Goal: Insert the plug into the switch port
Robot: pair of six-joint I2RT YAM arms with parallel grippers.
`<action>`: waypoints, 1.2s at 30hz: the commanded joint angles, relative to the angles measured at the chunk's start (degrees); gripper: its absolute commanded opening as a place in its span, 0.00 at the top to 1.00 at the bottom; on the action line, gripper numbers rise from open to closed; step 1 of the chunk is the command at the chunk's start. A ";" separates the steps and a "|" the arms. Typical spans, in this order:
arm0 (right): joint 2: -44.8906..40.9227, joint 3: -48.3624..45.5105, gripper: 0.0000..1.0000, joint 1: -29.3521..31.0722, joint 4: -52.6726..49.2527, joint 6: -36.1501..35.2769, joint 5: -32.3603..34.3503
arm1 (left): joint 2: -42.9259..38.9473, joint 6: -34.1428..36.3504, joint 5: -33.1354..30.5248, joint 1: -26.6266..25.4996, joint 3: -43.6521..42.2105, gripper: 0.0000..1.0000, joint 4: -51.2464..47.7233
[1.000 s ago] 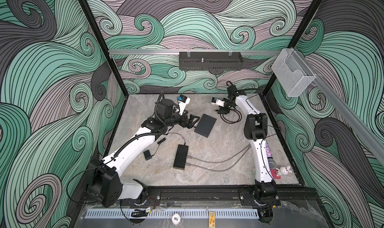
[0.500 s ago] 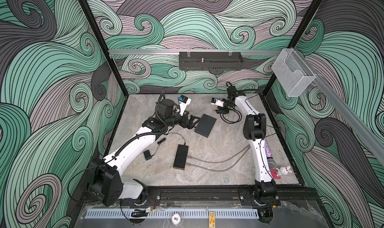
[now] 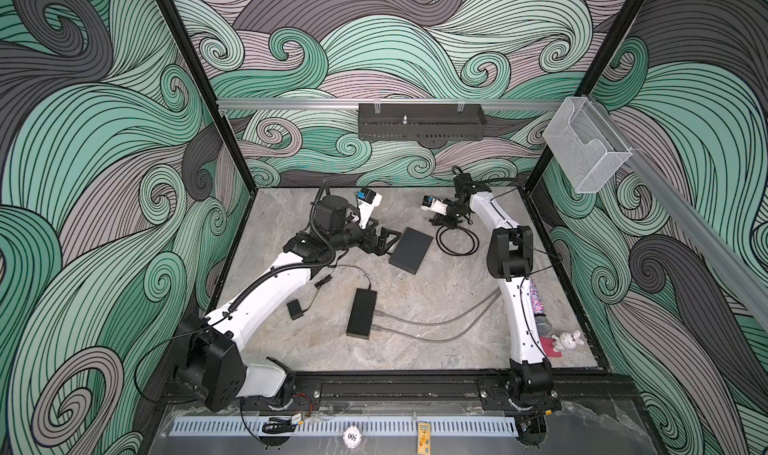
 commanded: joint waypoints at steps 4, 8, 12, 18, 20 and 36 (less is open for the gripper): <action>-24.97 -18.01 1.00 5.77 8.78 0.60 10.63 | -2.77 0.02 -1.36 0.06 0.11 0.08 1.71; -47.75 -45.05 1.00 10.61 25.04 5.50 13.83 | -4.31 -0.71 1.67 -0.06 -0.06 0.18 2.84; -68.10 -67.86 1.00 12.82 40.68 12.35 10.83 | -5.65 -1.92 7.10 -0.38 0.07 0.22 3.70; -89.54 -87.69 1.00 13.39 52.18 13.08 5.46 | -9.22 -3.46 17.53 -1.39 -5.76 0.21 10.14; -93.37 -90.24 1.00 14.29 54.07 12.05 5.52 | -9.49 -2.41 17.22 -3.36 -6.33 0.19 11.54; -100.28 -91.60 1.00 28.17 49.86 2.33 18.61 | 0.66 -4.09 13.30 -9.71 4.02 0.42 -0.55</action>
